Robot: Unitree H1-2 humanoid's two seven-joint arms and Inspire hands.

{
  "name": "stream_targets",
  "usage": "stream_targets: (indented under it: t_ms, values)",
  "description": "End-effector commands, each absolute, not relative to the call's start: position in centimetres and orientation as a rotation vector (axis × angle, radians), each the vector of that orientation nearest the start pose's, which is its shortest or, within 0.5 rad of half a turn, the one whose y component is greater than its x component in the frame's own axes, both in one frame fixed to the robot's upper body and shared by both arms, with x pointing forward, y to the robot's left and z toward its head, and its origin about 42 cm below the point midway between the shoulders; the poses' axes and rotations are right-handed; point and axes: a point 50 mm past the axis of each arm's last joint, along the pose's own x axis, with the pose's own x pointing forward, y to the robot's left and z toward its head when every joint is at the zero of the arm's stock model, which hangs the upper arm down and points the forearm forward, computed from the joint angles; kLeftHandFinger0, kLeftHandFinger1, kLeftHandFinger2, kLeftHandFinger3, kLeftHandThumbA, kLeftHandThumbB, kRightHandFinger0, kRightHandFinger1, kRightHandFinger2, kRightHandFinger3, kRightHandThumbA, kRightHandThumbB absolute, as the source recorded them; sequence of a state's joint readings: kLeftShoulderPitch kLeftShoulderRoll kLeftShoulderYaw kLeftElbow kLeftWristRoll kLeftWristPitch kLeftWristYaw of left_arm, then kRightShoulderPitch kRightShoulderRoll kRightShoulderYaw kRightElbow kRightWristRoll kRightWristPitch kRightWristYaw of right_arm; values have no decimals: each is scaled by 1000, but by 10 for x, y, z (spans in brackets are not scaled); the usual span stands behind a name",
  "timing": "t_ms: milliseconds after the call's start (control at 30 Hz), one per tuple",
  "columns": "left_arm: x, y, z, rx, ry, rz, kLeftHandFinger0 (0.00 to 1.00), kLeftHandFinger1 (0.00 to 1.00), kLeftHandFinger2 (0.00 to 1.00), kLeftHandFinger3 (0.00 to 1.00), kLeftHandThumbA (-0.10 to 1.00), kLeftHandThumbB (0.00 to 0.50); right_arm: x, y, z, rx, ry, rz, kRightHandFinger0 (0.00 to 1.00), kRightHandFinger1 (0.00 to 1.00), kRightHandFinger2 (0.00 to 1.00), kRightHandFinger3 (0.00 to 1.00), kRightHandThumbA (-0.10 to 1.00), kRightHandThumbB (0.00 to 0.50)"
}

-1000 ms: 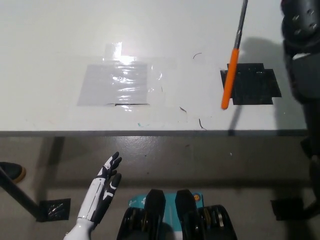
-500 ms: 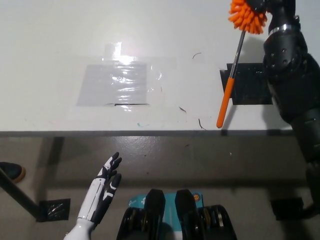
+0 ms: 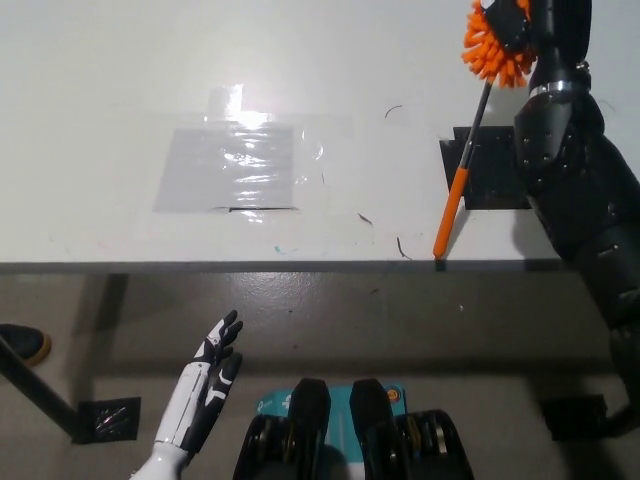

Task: The robot uses it right hand to pick up an extended orange duster kept in the middle of the desk and presses its handle against the desk to collapse it

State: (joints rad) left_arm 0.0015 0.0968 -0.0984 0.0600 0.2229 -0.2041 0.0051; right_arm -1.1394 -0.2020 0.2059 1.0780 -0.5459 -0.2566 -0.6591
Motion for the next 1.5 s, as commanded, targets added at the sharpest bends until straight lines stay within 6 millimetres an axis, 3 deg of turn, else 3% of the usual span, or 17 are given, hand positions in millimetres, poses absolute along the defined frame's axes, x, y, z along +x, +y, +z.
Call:
stream_targets:
  t_ms: [0, 167, 367, 467, 667, 867, 900, 1067, 1233, 1400, 1433, 1467]
  values:
    - [279, 215, 103, 294, -203, -114, 1000, 1000, 1000, 1000, 1000, 133, 553, -171, 502, -684, -1332, -590, 0, 49, 645, 814, -100, 0]
    - [277, 214, 105, 304, -214, -122, 1000, 1000, 1000, 1000, 1000, 105, 550, -174, 506, -693, -1368, -626, 0, 53, 659, 805, -100, 0]
    - [278, 214, 106, 298, -222, -130, 1000, 1000, 1000, 1000, 1000, 106, 545, -174, 519, -658, -1423, -672, 0, 62, 653, 790, -100, 0]
    - [279, 215, 106, 306, -225, -132, 1000, 1000, 1000, 1000, 1000, 108, 536, -174, 544, -609, -1487, -692, 0, 93, 671, 831, -100, 0]
    - [279, 215, 105, 313, -228, -136, 1000, 1000, 1000, 1000, 1000, 109, 532, -176, 551, -590, -1521, -707, 0, 97, 671, 829, -100, 5]
    - [278, 215, 105, 315, -227, -135, 1000, 1000, 1000, 1000, 1000, 111, 534, -172, 543, -592, -1524, -701, 0, 106, 689, 843, -100, 2]
    - [276, 215, 104, 319, -229, -140, 1000, 1000, 1000, 1000, 1000, 82, 541, -169, 523, -638, -1487, -673, 0, 98, 684, 821, -100, 5]
    - [276, 215, 105, 319, -226, -132, 1000, 1000, 1000, 1000, 1000, 87, 546, -165, 508, -680, -1467, -652, 0, 104, 704, 829, -100, 2]
    - [273, 216, 102, 316, -224, -131, 1000, 1000, 1000, 1000, 1000, 74, 553, -158, 474, -738, -1396, -603, 0, 106, 673, 829, -100, 37]
    - [271, 216, 101, 311, -224, -131, 1000, 1000, 1000, 1000, 1000, 65, 555, -156, 468, -754, -1384, -593, 0, 102, 665, 825, -100, 35]
    - [273, 214, 102, 307, -230, -132, 1000, 1000, 1000, 1000, 1000, 78, 559, -154, 450, -787, -1332, -564, 0, 126, 671, 846, -100, 1]
    - [273, 214, 103, 306, -224, -129, 1000, 1000, 1000, 1000, 1000, 100, 560, -153, 441, -798, -1306, -547, 0, 132, 677, 857, -100, 11]
